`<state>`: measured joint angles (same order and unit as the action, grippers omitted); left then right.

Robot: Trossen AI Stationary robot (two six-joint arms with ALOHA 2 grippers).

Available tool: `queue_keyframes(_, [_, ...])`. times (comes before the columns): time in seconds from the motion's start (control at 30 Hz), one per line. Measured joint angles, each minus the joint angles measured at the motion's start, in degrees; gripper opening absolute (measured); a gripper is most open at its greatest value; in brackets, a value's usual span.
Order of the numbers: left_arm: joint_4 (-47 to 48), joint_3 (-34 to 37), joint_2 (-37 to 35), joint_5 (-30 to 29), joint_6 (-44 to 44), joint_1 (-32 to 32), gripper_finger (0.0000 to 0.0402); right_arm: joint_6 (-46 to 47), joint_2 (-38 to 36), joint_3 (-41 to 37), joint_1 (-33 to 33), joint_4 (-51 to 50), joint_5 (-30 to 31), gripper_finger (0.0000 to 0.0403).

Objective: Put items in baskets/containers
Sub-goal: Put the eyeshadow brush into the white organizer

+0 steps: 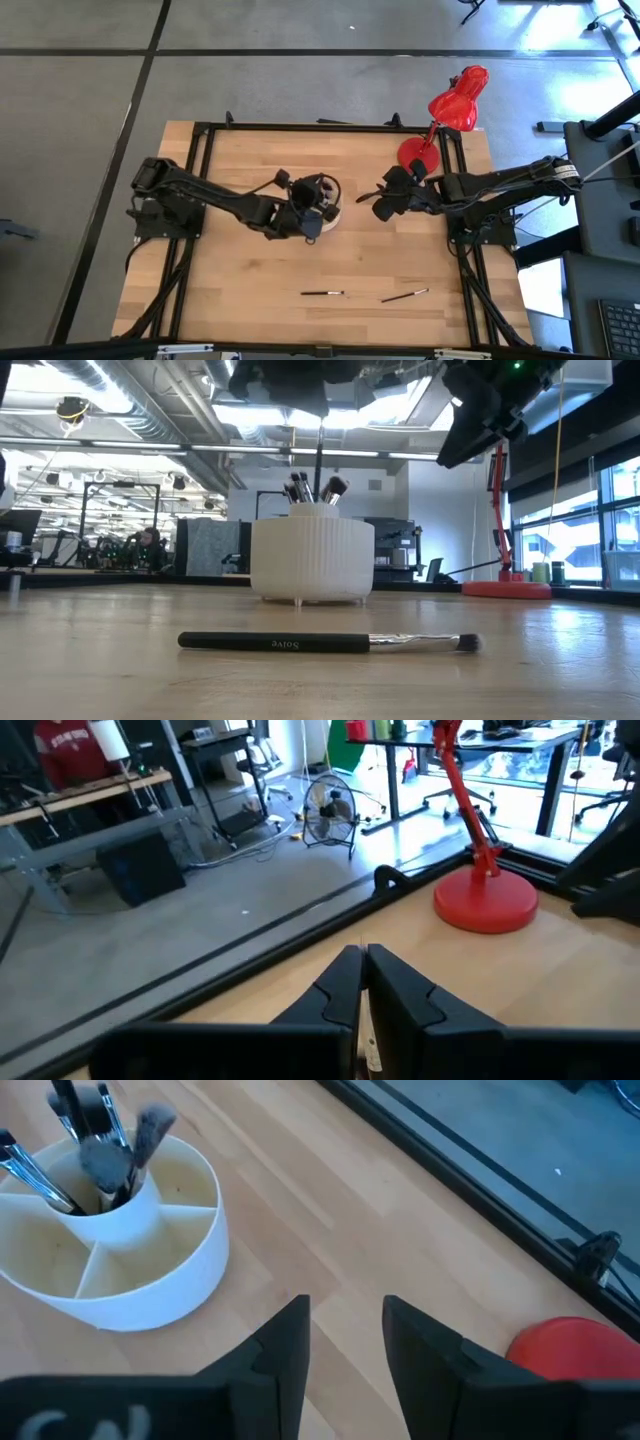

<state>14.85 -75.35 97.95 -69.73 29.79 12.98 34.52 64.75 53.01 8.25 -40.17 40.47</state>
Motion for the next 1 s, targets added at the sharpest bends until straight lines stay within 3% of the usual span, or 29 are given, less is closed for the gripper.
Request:
queue_keyframes(0.23, [0.38,0.00,2.58,2.61,3.54,0.32,0.0020,-0.27,0.00,-0.01,0.00,0.04,0.09,0.0128])
queue_keyframes(0.43, [2.20,0.00,2.63,3.82,3.48,0.30,0.0061,-2.16,0.00,0.00,-0.42,1.48,0.72,0.0128])
queue_keyframes(0.63, [2.16,0.00,1.72,6.05,-2.19,1.06,0.0101,-4.84,0.00,0.00,-1.70,3.51,0.62,0.0128])
queue_keyframes(0.73, [1.26,0.00,1.00,12.99,-6.54,1.33,0.0112,-5.09,0.00,-0.02,-2.38,3.50,0.57,0.0128])
queue_keyframes(0.87, [-0.94,-0.02,0.67,31.21,-13.06,1.96,0.0115,-5.69,0.00,-0.01,-3.54,3.55,0.55,0.0128])
queue_keyframes(1.0, [-1.85,-0.04,2.24,46.20,-11.67,3.14,0.0110,-6.88,0.00,0.00,-4.59,3.43,0.52,0.0128])
